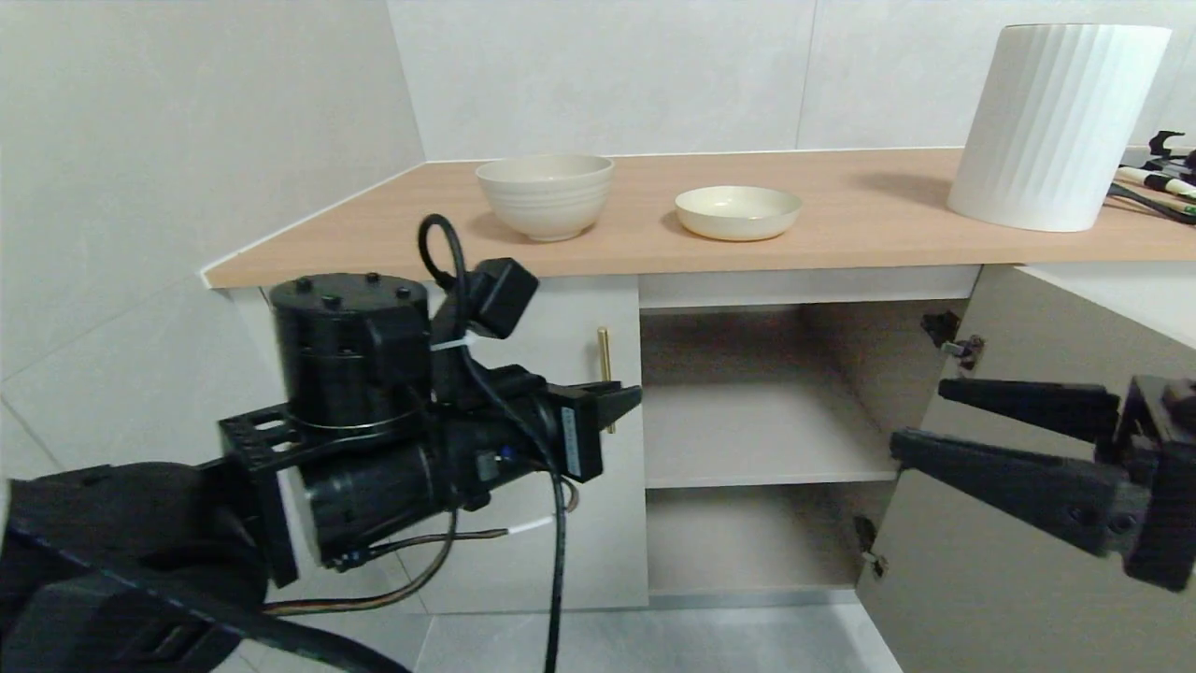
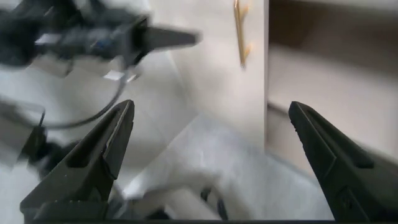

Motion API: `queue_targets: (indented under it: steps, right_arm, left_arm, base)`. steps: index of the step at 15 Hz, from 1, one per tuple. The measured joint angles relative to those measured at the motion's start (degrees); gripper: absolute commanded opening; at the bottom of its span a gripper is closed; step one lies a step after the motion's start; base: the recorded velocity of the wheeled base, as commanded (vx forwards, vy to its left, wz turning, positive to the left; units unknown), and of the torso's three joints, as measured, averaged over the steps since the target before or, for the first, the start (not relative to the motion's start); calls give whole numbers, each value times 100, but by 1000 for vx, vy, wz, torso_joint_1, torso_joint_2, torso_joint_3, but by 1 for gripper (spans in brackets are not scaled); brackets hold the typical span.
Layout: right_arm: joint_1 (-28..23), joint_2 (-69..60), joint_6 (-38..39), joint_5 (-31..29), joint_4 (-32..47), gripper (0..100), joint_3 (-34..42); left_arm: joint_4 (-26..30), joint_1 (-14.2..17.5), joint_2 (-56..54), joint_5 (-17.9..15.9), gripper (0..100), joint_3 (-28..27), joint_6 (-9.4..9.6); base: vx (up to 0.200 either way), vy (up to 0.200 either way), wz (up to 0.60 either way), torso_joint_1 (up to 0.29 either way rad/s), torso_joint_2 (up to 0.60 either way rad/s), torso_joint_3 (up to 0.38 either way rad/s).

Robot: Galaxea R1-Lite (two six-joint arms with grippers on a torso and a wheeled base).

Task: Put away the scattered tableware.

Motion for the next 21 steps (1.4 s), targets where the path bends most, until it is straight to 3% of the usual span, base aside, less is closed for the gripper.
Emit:
queue_targets:
  steps: [2,4,5,6,8,11,19,21]
  right_arm:
    - [-80,583,-183,-5,-49,100,-566]
    - [-149,941,-339,-22,-57,100,-786]
    - [-197,1024,-356,-30,-57,100,-730]
    - [-239,1070,-364,-41,-35,100,-686]
    - [-262,1108,-378,-49,96,100,-670]
    - [-273,1098,-374,-51,840,100,-937]
    - [-262,1112,-352,-121,820,100,-1084]
    - [-265,1112,-352,-104,824,100,-1114]
  left_arm:
    - [204,450,-532,-199,100,343,321]
    - [672,976,-1161,-779,100,690,822]
    - [956,1247,-1425,-1207,100,792,983]
    - [1163,1456,-1646,-1398,100,803,1065]
    - [1462,1665,-1913,-1406,100,653,1015]
    - [1949,1785,-2249,-1317,100,262,789]
    - [2202,1805,-2293,-1310,100,-116,808]
    - [2200,1805,-2288,-1310,100,-121,806]
  base:
    - [0,0,0,0,0,0]
    - [0,0,0,0,0,0]
    - [0,0,0,0,0,0]
    - [0,0,0,0,0,0]
    - [0,0,0,0,0,0]
    - [0,0,0,0,0,0]
    - [175,0,0,3,1,1]
    - [0,0,0,0,0,0]
